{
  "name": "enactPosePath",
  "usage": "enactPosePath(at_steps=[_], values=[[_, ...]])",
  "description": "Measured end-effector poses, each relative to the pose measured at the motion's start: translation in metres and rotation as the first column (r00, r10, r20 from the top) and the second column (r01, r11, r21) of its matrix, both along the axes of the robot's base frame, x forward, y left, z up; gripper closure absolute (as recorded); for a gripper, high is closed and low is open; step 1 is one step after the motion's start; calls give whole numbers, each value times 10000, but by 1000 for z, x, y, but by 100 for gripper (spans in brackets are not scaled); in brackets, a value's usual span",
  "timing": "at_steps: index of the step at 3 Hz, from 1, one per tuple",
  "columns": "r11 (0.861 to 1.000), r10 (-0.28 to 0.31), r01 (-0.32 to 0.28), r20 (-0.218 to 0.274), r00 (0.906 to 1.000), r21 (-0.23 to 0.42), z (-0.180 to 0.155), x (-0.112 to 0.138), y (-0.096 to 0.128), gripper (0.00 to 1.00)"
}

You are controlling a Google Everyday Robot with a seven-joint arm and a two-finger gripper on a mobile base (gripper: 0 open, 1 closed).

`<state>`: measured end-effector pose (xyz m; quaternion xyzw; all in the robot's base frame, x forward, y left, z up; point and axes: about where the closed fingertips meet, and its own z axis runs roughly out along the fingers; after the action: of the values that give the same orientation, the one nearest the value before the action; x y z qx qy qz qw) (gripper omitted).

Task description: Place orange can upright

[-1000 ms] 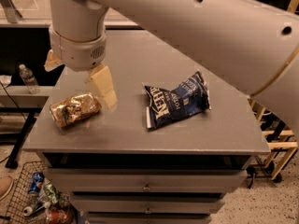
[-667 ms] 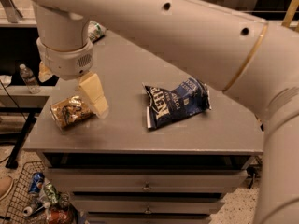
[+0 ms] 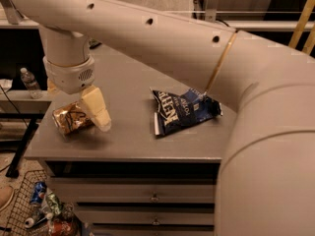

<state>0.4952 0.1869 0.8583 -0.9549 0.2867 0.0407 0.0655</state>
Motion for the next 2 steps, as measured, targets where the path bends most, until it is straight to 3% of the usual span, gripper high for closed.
enactPosePath(at_steps=[2], values=[[9983,-562,566,-358,9978,112,-14,29,-2,0]])
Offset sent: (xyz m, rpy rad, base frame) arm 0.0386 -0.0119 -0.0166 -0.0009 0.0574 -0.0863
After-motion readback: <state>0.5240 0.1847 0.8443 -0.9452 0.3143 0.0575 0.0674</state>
